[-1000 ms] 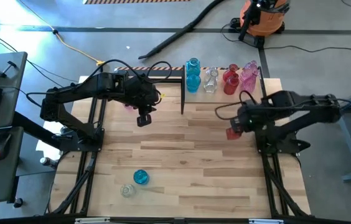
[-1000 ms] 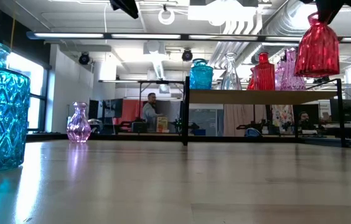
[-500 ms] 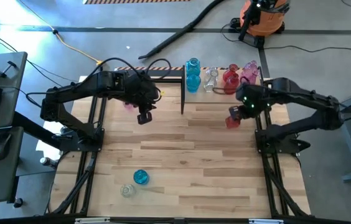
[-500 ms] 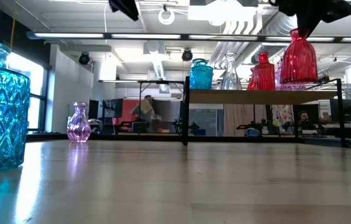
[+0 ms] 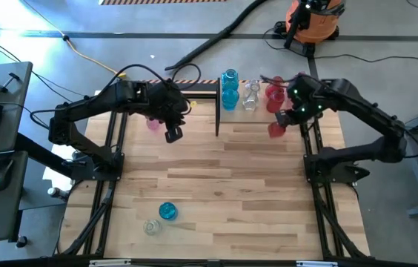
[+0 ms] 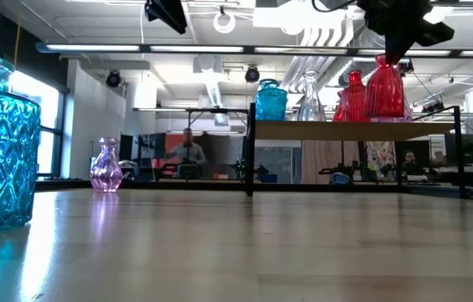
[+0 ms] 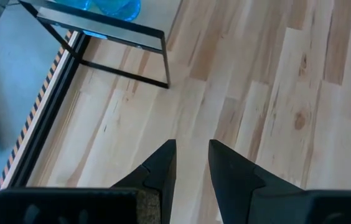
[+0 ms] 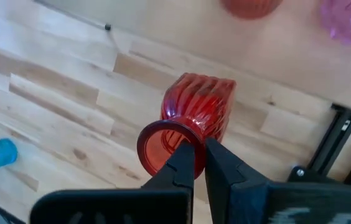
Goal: Sort vases onto shelf
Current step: Put the red vase on the shelf aligned with the other red vase
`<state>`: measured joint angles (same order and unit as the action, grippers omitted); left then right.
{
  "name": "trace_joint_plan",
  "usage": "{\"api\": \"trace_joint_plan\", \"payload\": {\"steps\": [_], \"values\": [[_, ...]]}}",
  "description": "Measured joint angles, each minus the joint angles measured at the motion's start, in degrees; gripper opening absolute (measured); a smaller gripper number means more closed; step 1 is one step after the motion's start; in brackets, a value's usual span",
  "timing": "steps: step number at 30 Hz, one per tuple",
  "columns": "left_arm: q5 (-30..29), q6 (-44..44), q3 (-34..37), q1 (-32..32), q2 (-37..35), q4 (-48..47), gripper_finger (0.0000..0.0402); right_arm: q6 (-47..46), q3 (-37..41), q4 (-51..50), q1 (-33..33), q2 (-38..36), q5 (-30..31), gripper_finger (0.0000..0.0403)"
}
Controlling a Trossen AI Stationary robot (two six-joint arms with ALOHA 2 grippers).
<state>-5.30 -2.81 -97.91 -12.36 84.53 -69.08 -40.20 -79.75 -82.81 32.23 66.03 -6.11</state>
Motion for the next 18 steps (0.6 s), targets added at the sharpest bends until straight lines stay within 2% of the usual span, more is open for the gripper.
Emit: {"api": "trace_joint_plan", "payload": {"steps": [8, 18], "values": [[0.0, -0.2, 0.0, -0.4, 0.0, 1.3, 0.0085, 5.0, -0.1, 1.0, 7.3, 1.7, -3.6, 0.0000], [0.0, -0.2, 0.0, -0.4, 0.0, 3.0, 0.0085, 8.3, -0.2, 4.2, 11.7, 3.2, -7.2, 0.0000]]}}
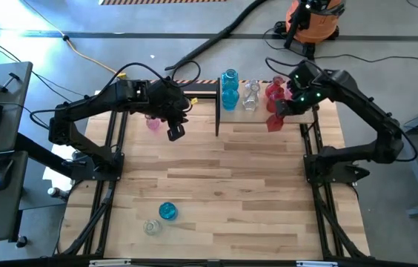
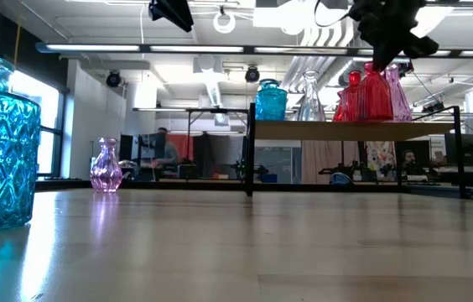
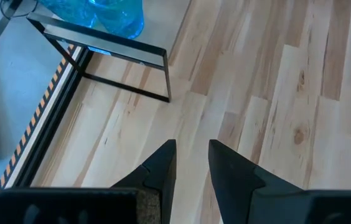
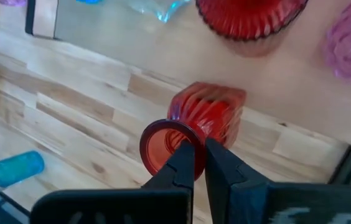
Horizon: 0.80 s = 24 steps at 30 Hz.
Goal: Sort vases onto shelf
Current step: Put the red vase on the shelf aligned with the other red vase
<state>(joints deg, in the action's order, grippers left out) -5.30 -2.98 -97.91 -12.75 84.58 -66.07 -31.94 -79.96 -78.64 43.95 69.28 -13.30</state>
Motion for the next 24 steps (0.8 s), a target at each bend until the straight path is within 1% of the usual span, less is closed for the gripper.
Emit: {"api": "trace_joint_plan", "payload": {"steps": [5, 10, 19, 24], "values": [[0.0, 0.0, 0.0, 0.0, 0.0, 0.0, 0.0085, 1.2, -0.2, 0.6, 2.3, 0.1, -0.2, 0.0000], [0.0, 0.0, 0.0, 0.0, 0.5, -0.1, 0.0085, 2.4, -2.5, 0.4, 4.1, 1.1, 1.3, 0.0000], [0.0, 0.0, 0.0, 0.0, 0.9, -0.1, 0.0085, 5.2, -5.1, 0.4, 4.8, 6.2, 0.7, 0.0000], [0.0, 0.0, 0.0, 0.0, 0.9, -0.1, 0.0085, 5.4, -5.1, 0.5, 4.8, 6.5, 0.6, 0.0000]]}}
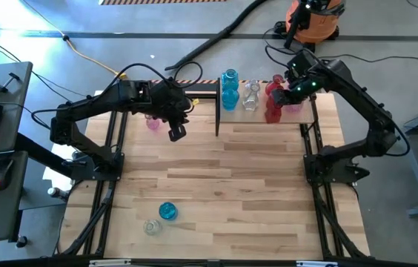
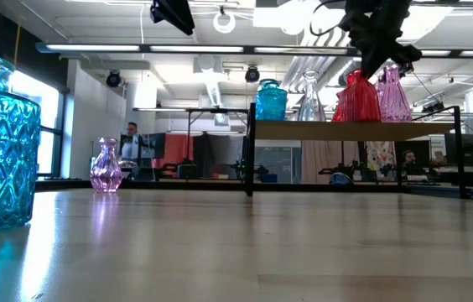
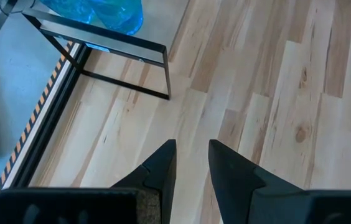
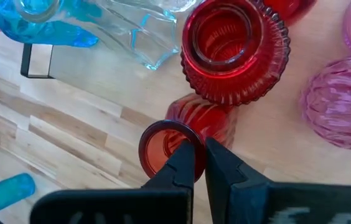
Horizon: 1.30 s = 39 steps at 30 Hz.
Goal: Sort vases onto shelf
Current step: Put the red vase on the shelf aligned with the other red vase
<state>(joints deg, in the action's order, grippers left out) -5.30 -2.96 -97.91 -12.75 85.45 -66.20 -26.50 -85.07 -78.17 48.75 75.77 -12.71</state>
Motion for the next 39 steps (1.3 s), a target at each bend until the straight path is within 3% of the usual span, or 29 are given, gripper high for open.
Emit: {"api": "trace_joint_plan", "payload": {"steps": [39], "values": [[0.0, 0.2, 0.0, 0.0, 0.0, 0.1, 0.0085, -9.4, 0.2, -0.3, 0.0, -1.3, 5.1, 0.0000]]}}
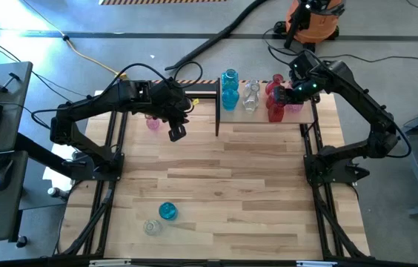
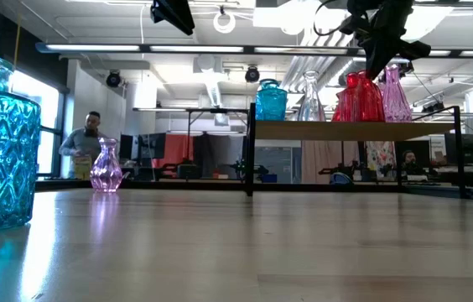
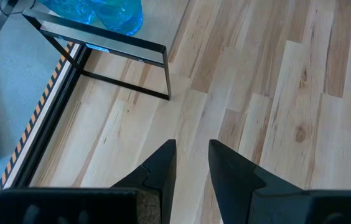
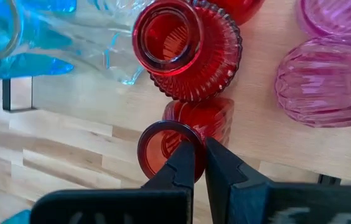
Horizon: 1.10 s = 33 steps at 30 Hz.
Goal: Sort vases onto shelf
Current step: Put the red vase on the shelf aligned with the other red vase
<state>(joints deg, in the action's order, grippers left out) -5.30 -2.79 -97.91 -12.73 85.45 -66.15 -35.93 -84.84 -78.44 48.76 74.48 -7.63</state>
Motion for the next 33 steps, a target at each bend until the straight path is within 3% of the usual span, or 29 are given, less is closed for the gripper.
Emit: {"api": "trace_joint_plan", "payload": {"steps": [33], "values": [[0.0, 0.0, 0.0, 0.0, 0.0, 0.0, 0.0085, 0.4, 0.1, 1.3, 0.0, 0.0, 1.1, 0.0001]]}}
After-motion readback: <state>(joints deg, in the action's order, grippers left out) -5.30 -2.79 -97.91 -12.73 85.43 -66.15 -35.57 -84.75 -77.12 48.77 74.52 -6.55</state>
